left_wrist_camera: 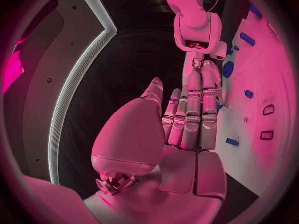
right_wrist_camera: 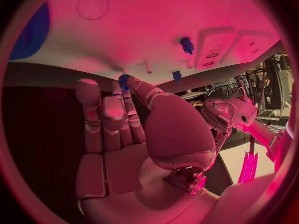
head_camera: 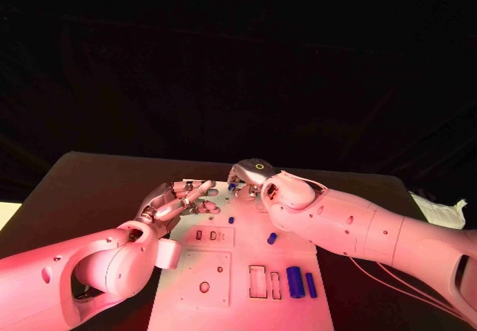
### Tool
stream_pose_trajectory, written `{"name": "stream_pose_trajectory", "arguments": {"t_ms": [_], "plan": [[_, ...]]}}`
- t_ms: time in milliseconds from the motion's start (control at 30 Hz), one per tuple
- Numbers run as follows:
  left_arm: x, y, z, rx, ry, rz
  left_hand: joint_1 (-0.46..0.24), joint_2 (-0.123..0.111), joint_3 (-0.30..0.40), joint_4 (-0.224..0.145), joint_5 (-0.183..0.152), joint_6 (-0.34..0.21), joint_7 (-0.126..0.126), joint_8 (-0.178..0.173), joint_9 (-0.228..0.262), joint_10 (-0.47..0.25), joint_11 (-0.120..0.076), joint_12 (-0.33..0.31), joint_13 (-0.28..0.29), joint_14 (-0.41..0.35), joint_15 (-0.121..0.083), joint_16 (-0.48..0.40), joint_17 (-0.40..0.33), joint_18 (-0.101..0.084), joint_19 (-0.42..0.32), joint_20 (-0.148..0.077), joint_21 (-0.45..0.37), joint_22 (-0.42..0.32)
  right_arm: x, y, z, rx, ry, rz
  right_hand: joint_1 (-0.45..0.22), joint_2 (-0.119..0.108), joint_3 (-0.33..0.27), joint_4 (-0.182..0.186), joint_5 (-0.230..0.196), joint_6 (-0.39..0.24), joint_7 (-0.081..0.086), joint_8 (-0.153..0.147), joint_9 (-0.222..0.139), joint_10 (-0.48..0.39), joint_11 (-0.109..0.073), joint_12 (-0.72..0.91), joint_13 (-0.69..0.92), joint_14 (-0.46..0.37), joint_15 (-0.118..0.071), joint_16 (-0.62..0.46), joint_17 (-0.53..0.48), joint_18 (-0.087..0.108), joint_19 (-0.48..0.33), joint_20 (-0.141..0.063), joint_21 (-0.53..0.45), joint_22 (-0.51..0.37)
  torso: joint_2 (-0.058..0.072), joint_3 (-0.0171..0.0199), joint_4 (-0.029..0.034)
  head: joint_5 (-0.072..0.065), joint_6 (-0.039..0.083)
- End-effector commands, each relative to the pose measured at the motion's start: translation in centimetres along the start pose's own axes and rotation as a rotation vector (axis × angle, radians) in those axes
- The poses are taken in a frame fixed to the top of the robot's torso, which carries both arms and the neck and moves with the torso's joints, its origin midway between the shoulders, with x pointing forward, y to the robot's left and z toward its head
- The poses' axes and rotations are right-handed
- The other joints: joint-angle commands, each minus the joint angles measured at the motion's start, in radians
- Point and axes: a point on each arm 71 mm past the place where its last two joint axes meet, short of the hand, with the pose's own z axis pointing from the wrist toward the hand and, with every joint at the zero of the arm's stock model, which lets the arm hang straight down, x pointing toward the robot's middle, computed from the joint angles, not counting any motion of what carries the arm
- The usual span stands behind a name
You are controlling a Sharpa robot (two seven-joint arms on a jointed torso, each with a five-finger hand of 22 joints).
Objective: Assemble the parts on the task board
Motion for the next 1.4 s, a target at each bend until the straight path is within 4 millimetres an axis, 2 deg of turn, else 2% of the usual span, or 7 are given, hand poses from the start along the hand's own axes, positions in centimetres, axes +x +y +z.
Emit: {"name": "stream_pose_trajectory", "arguments": {"t_ms": [33, 500, 700, 933, 1167, 1367, 1400], "plan": [[0.3, -0.1, 0.0, 0.003, 0.024, -0.013, 0.002, 0.007, 0.001, -0.007, -0.003, 0.004, -0.001, -0.006, -0.001, 0.008, 0.001, -0.004, -0.001, -0.003, 0.002, -0.004, 0.002, 0.01, 0.0, -0.001, 0.004, 0.001, 0.3, -0.3, 0.0, 0.018, 0.022, -0.019, 0.001, -0.013, 0.0, 0.009, -0.007, -0.008, 0.0, 0.0, 0.0, -0.01, 0.002, 0.003, 0.001, 0.019, 0.006, 0.006, 0.002, -0.017, -0.006, 0.003, 0.006, 0.002, 0.0, -0.0002, 0.0003, 0.002, -0.002], [0.3, 0.0, 0.1, -0.001, 0.022, -0.011, 0.007, 0.01, 0.006, -0.014, -0.003, 0.003, 0.0, -0.011, -0.001, 0.007, 0.002, -0.01, -0.002, -0.004, 0.002, -0.008, 0.01, 0.01, -0.001, -0.002, 0.005, 0.001, 0.5, -0.1, 0.1, 0.011, 0.039, 0.004, -0.011, -0.034, -0.008, 0.028, -0.017, -0.024, 0.003, -0.001, -0.003, -0.027, 0.006, 0.002, 0.001, 0.016, 0.009, 0.011, 0.003, -0.017, -0.014, 0.007, 0.01, 0.002, 0.001, -0.0013, 0.001, 0.005, -0.011], [0.2, 0.0, 0.1, -0.001, 0.021, -0.011, 0.007, 0.01, 0.006, -0.014, -0.003, 0.003, 0.0, -0.011, -0.001, 0.007, 0.002, -0.01, -0.002, -0.004, 0.002, -0.008, 0.01, 0.01, -0.001, -0.002, 0.005, 0.001, 0.3, -0.4, 0.0, 0.026, 0.012, 0.01, -0.028, -0.09, -0.088, 0.058, -0.045, -0.168, 0.038, -0.002, -0.035, -0.2, 0.043, 0.002, -0.002, -0.03, 0.041, -0.103, -0.143, 0.01, -0.111, 0.03, -0.105, -0.174, 0.001, -0.0011, 0.0006, 0.005, -0.008], [0.0, 0.0, 0.1, -0.001, 0.017, -0.009, 0.007, 0.01, 0.006, -0.014, -0.003, 0.003, 0.0, -0.011, -0.001, 0.007, 0.002, -0.01, -0.002, -0.004, 0.002, -0.008, 0.01, 0.01, -0.001, -0.002, 0.005, 0.001, -0.2, -0.9, -0.6, 0.025, -0.024, 0.028, 0.016, -0.069, -0.167, 0.09, -0.019, -0.173, 0.044, 0.004, -0.031, -0.227, 0.049, 0.011, 0.003, -0.026, 0.045, -0.123, -0.165, 0.014, -0.112, 0.039, -0.121, -0.192, 0.0, -0.0008, -0.0008, 0.004, -0.007], [-0.3, -0.1, 0.0, 0.001, 0.01, -0.006, 0.009, 0.011, 0.007, -0.016, -0.003, 0.003, 0.001, -0.012, -0.002, 0.007, 0.002, -0.011, -0.002, -0.004, 0.002, -0.009, 0.012, 0.01, -0.001, -0.002, 0.005, 0.001, -2.2, -3.0, -3.4, 0.056, -0.091, 0.138, 0.04, -0.046, -0.151, 0.108, 0.075, -0.11, 0.021, 0.015, -0.024, -0.039, 0.013, 0.075, 0.027, 0.02, 0.016, 0.008, -0.004, -0.01, -0.028, 0.019, -0.014, -0.037, -0.003, 0.0006, -0.0116, -0.001, -0.002], [-0.5, -0.2, -0.2, 0.004, 0.007, -0.004, 0.009, 0.011, 0.007, -0.016, -0.003, 0.003, 0.001, -0.012, -0.002, 0.007, 0.002, -0.012, -0.002, -0.004, 0.002, -0.009, 0.013, 0.01, -0.001, -0.002, 0.005, 0.001, -3.3, -5.9, -6.5, 0.159, -0.043, 0.217, -0.02, -0.077, -0.193, 0.156, 0.055, -0.104, -0.015, 0.009, -0.027, 0.211, -0.042, 0.244, 0.136, 0.055, -0.024, 0.161, 0.191, -0.045, 0.072, -0.016, 0.13, 0.183, -0.008, 0.0047, -0.0315, -0.003, -0.003], [-0.6, -0.2, -0.2, 0.005, 0.005, -0.003, 0.009, 0.011, 0.007, -0.016, -0.003, 0.003, 0.001, -0.012, -0.002, 0.007, 0.002, -0.012, -0.002, -0.004, 0.002, -0.009, 0.013, 0.01, -0.001, -0.002, 0.005, 0.001, -3.3, -6.6, -7.1, 0.184, -0.025, 0.223, -0.016, -0.09, -0.222, 0.168, 0.053, -0.104, -0.027, 0.01, -0.027, 0.201, -0.055, 0.393, 0.294, 0.061, -0.038, 0.216, 0.259, -0.06, 0.108, -0.032, 0.187, 0.265, -0.009, 0.0057, -0.036, -0.002, -0.004]]}}
